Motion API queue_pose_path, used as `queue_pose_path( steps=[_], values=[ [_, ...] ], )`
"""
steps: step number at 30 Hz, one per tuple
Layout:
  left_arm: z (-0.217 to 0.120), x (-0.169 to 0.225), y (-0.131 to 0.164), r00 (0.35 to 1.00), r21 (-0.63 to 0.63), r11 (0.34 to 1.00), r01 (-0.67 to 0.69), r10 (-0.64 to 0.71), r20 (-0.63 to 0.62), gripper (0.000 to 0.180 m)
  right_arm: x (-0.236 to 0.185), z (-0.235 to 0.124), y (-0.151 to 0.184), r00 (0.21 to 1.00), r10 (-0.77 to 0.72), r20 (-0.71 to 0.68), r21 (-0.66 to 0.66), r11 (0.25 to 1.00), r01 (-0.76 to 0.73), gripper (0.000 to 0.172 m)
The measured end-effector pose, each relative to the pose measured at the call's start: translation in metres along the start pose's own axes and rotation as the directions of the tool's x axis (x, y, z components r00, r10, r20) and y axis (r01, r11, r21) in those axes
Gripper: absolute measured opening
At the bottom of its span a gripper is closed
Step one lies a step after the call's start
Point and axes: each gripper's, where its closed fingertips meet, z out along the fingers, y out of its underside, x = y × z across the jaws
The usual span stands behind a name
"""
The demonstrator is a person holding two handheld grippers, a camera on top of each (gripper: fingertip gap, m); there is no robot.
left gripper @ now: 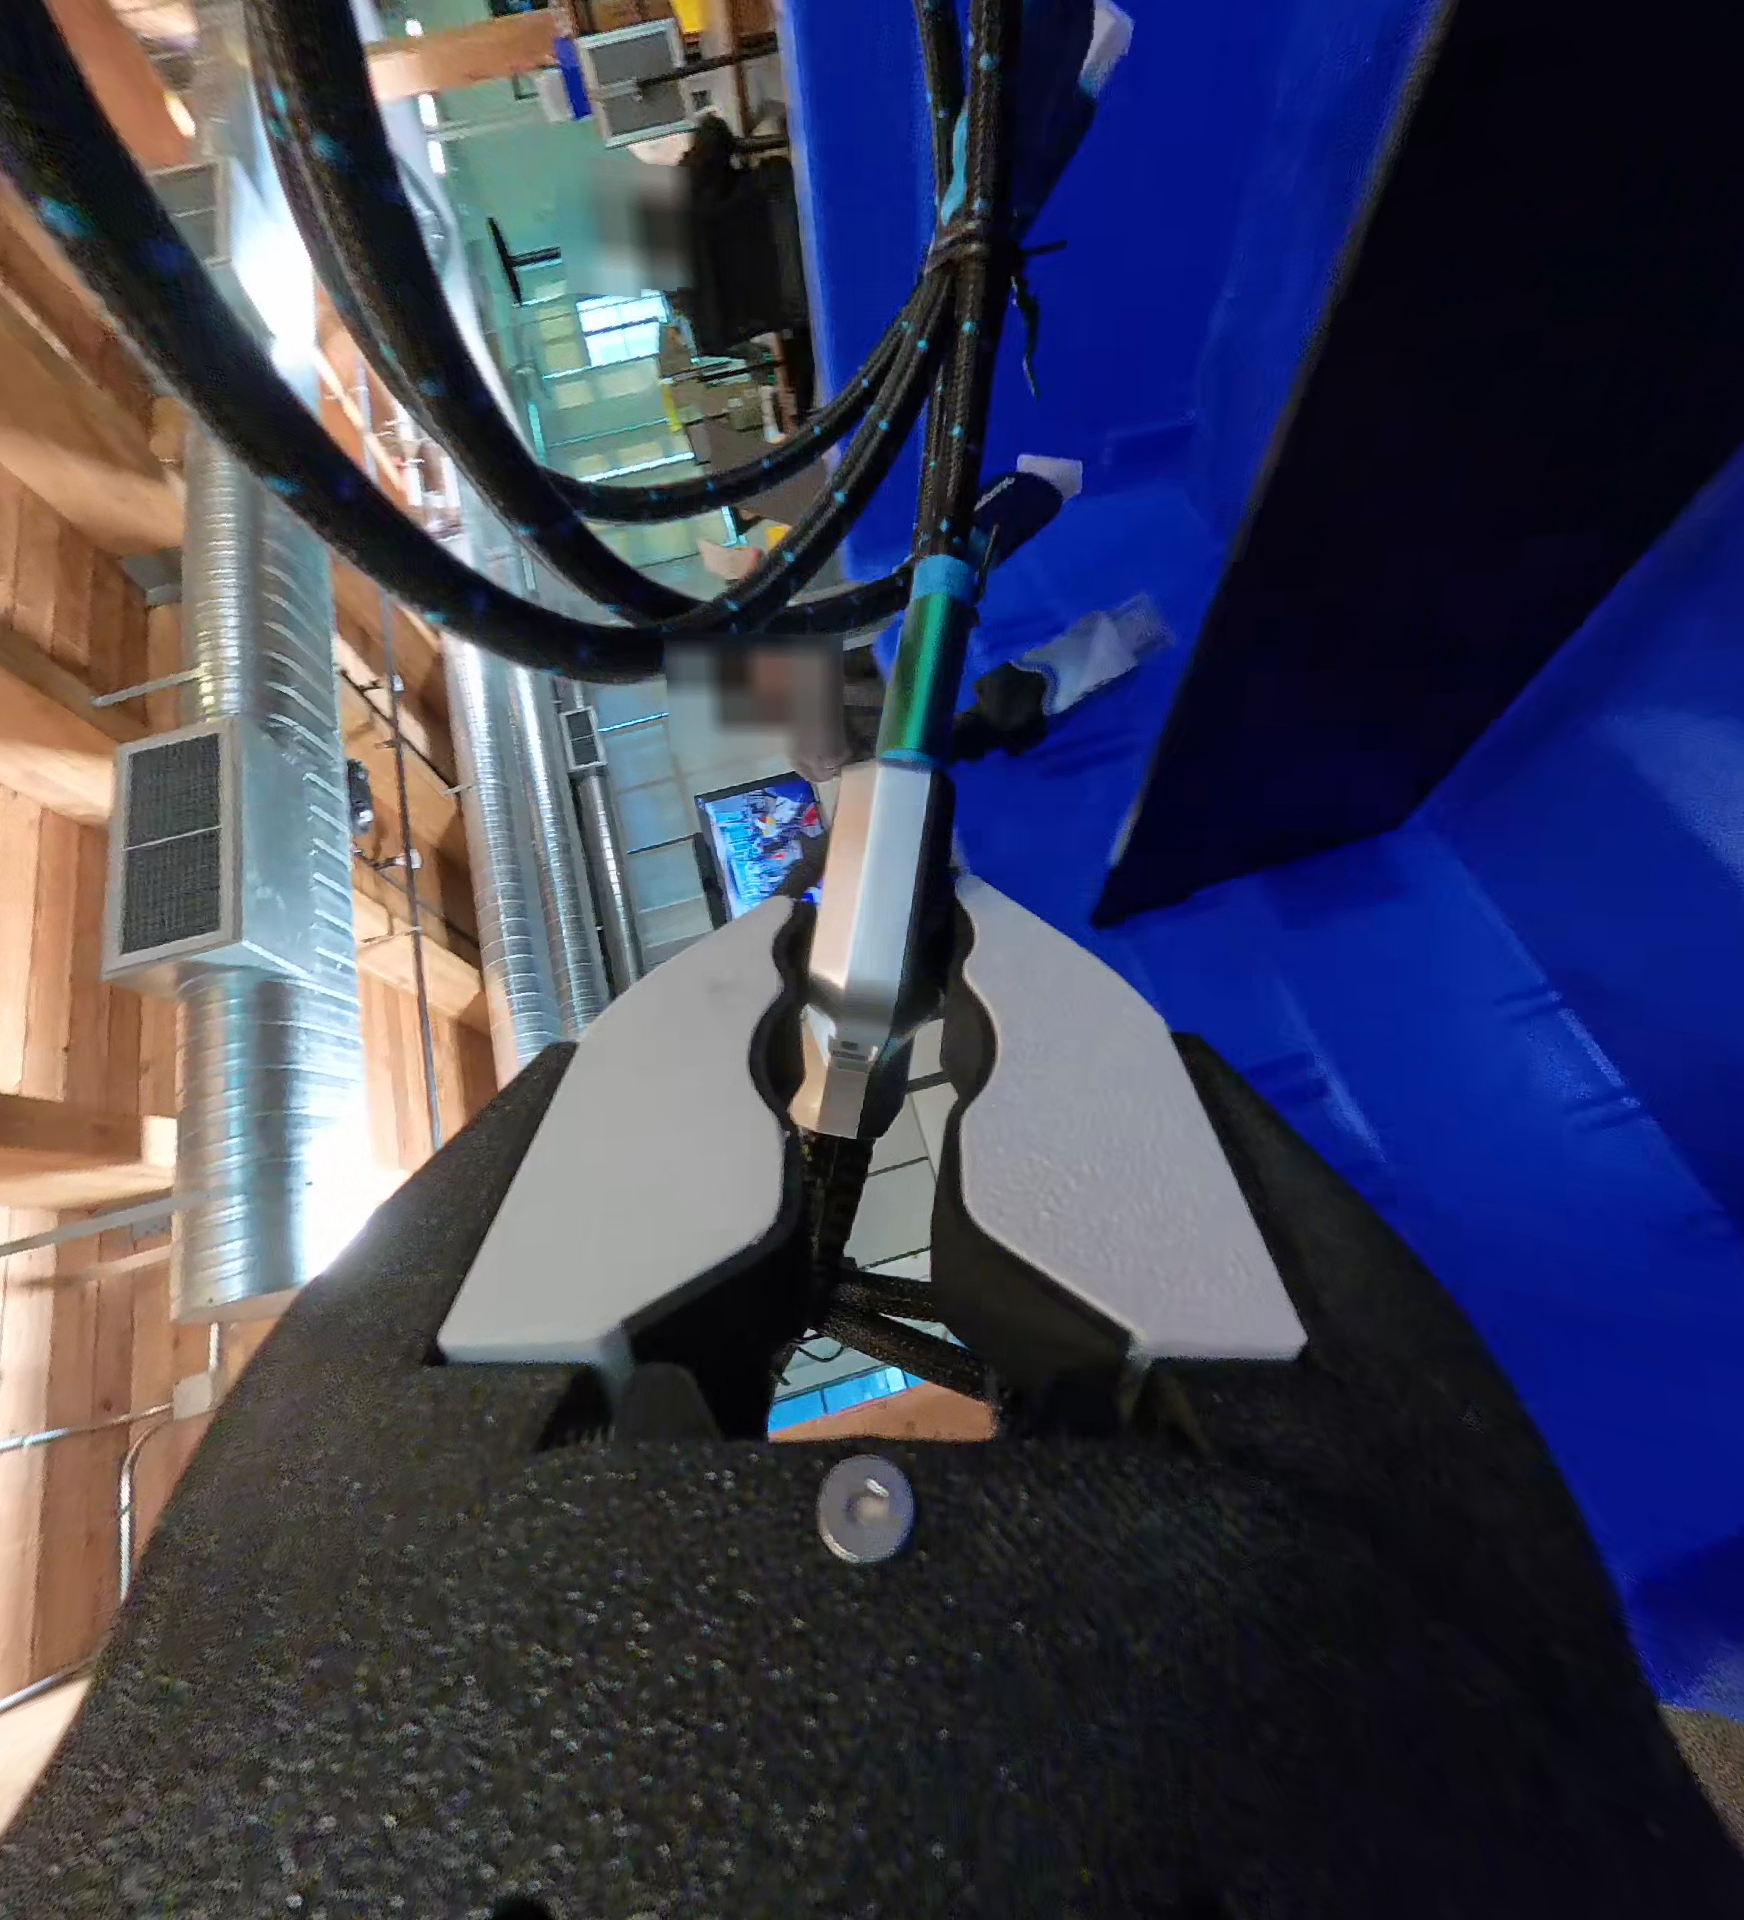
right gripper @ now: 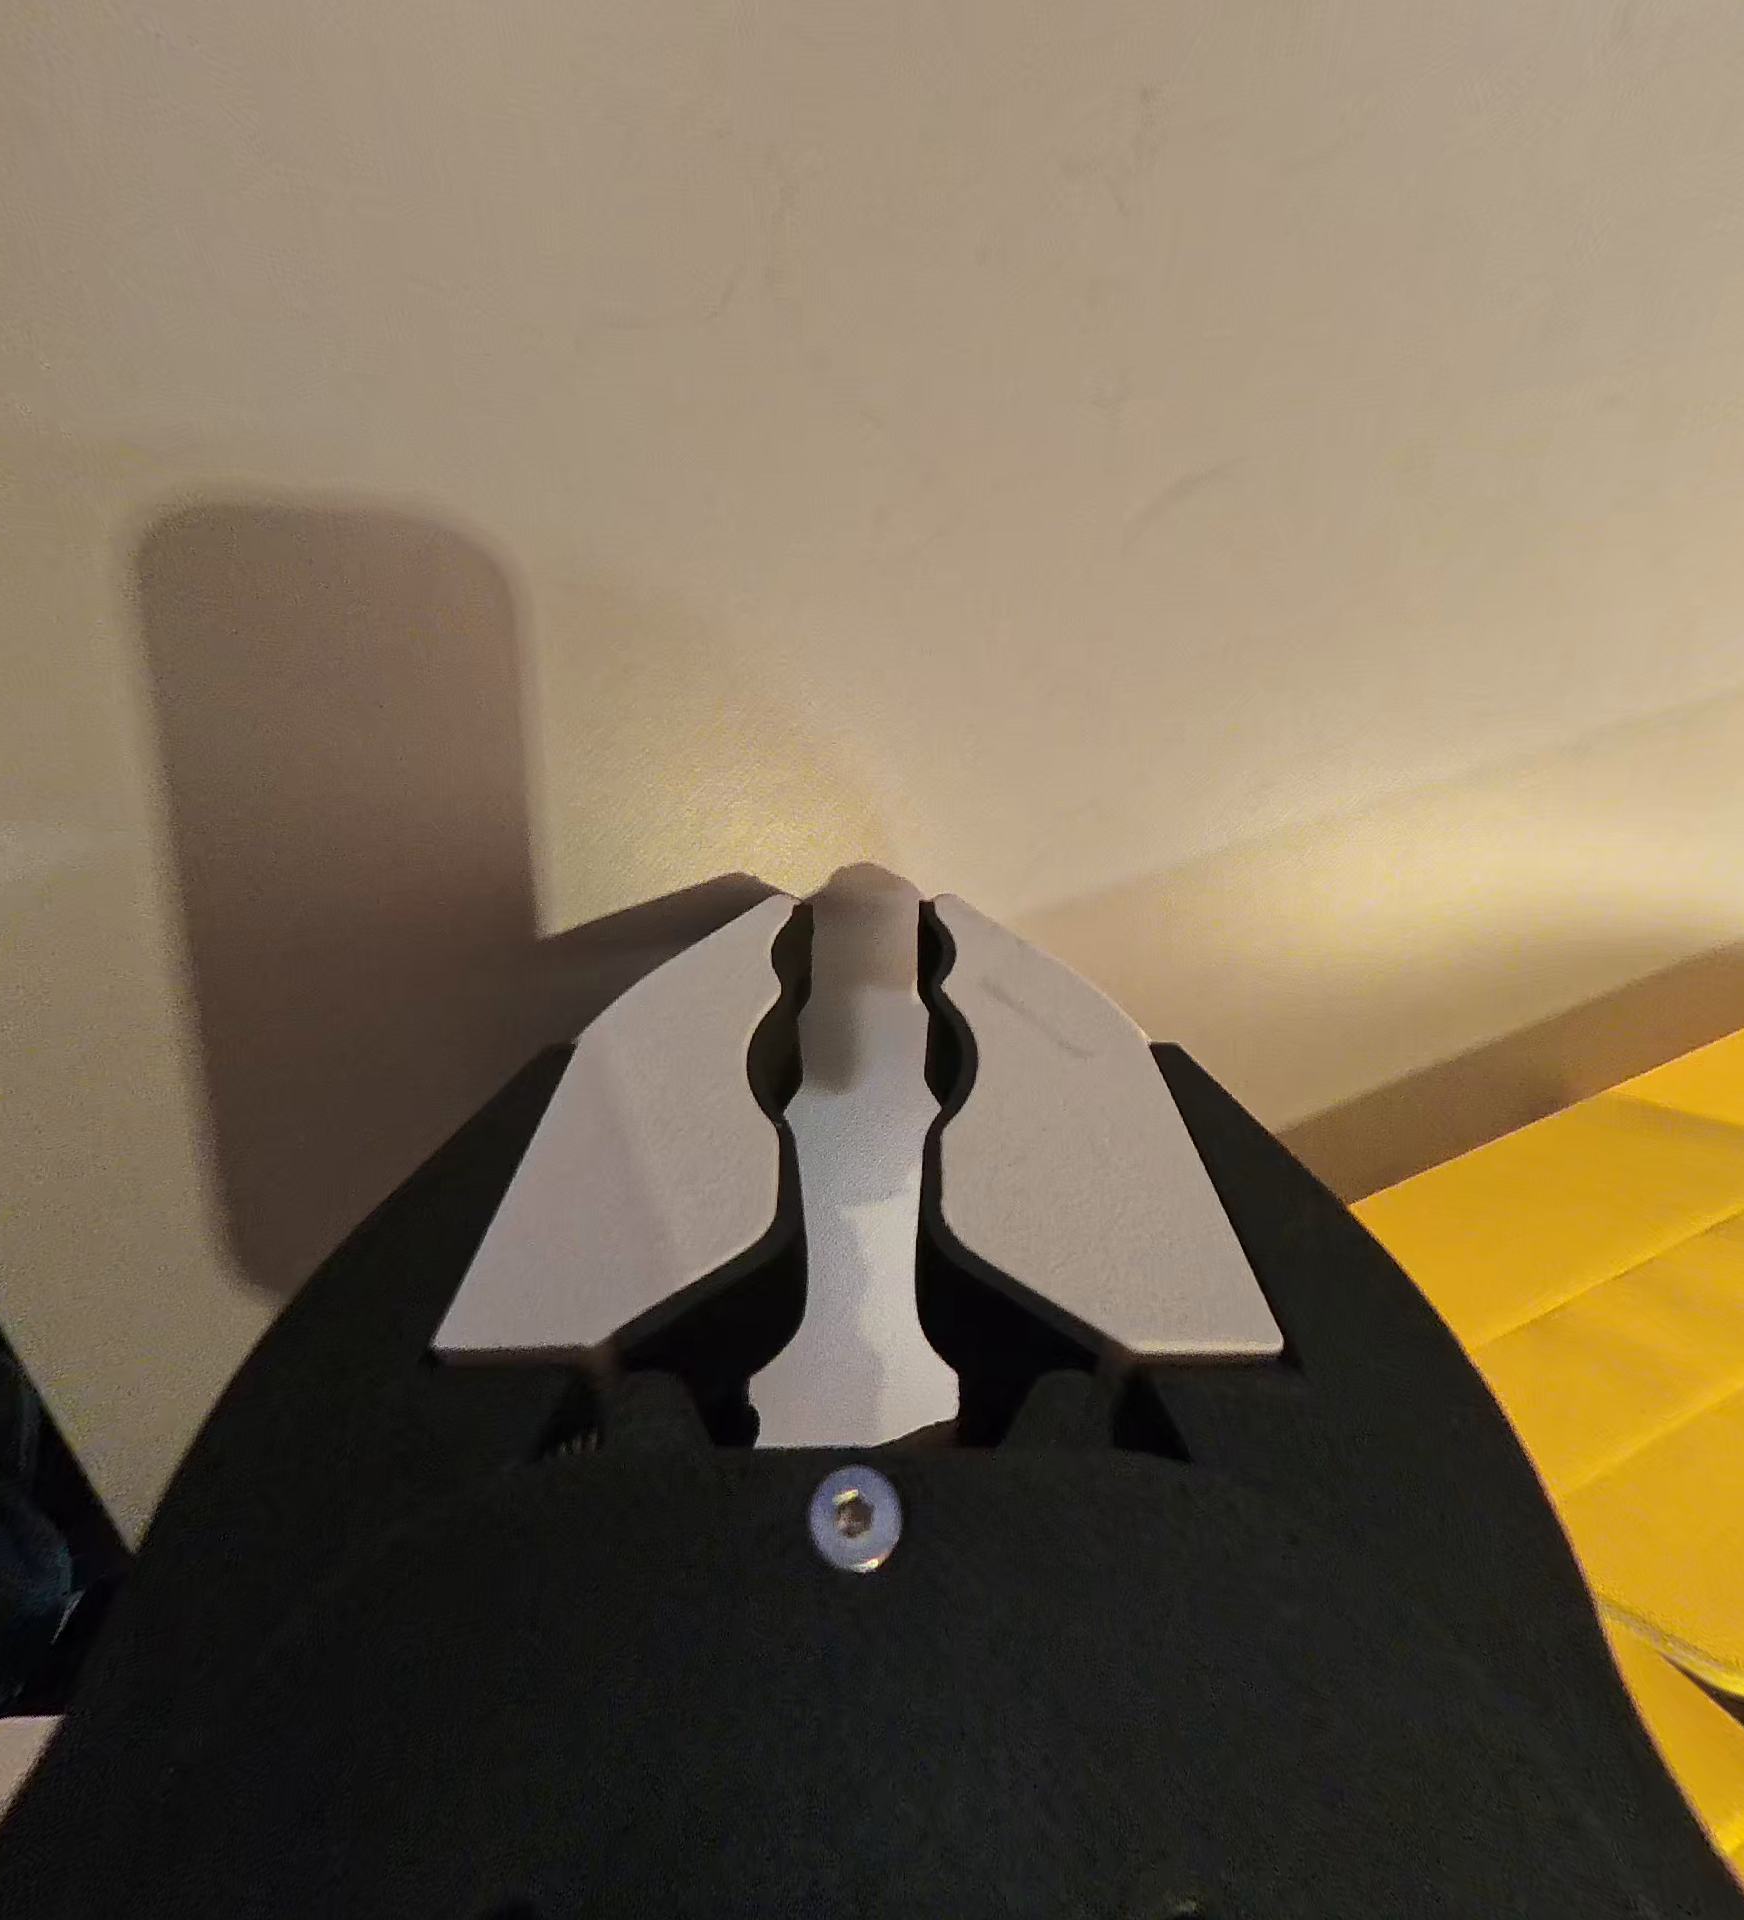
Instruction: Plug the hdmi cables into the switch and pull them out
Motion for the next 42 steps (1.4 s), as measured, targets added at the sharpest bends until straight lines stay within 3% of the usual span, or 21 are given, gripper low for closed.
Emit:
queue_pose_path(
  steps=[1,7,12,15,18,23,26,28,32,38,42],
  values=[
    [-0.003,-0.008,0.001,1.0,0.004,1.0,-0.003,0.003,0.025,0.023,0.001,0.001,-0.001,1.0,-0.003,-0.001,0.002,1.0,0.003,0.019],
    [-0.042,-0.077,-0.006,0.98,0.069,0.996,0.054,-0.066,0.188,0.023,0.011,0.006,-0.007,0.999,-0.022,-0.025,0.012,1.0,0.023,0.022],
    [-0.106,-0.152,-0.042,0.95,0.177,0.975,0.136,-0.179,0.257,0.022,0.02,0.012,-0.016,0.999,-0.022,-0.04,0.039,0.999,0.024,0.023],
    [-0.145,-0.182,-0.078,0.948,0.249,0.937,0.244,-0.284,0.143,0.023,0.023,0.016,-0.023,0.999,-0.018,-0.044,0.06,0.998,0.021,0.023],
    [-0.179,-0.189,-0.127,0.926,0.337,0.864,0.373,-0.368,-0.083,0.022,0.027,0.02,-0.031,0.998,-0.016,-0.055,0.085,0.996,0.02,0.024],
    [-0.23,-0.168,-0.214,0.784,0.411,0.699,0.586,-0.359,-0.507,0.021,0.029,0.024,-0.041,0.997,0.0,-0.077,0.126,0.992,0.01,0.024],
    [-0.261,-0.147,-0.262,0.652,0.39,0.619,0.681,-0.272,-0.707,0.021,0.029,0.025,-0.042,0.996,0.026,-0.086,0.148,0.989,-0.013,0.024],
    [-0.283,-0.129,-0.295,0.525,0.347,0.565,0.749,-0.187,-0.83,0.021,0.029,0.025,-0.043,0.995,0.045,-0.089,0.161,0.986,-0.03,0.024],
    [-0.318,-0.085,-0.354,0.147,0.143,0.481,0.865,0.03,-0.989,0.021,0.03,0.025,-0.046,0.992,0.071,-0.106,0.184,0.982,-0.051,0.026],
    [-0.322,-0.002,-0.417,-0.306,-0.16,0.565,0.809,0.173,-0.936,0.021,0.036,0.019,-0.065,0.987,0.114,-0.118,0.262,0.962,-0.079,0.028],
    [-0.321,0.034,-0.446,-0.546,-0.346,0.602,0.72,0.184,-0.817,0.021,0.047,0.019,-0.085,0.98,0.142,-0.142,0.311,0.946,-0.092,0.029]
  ],
)
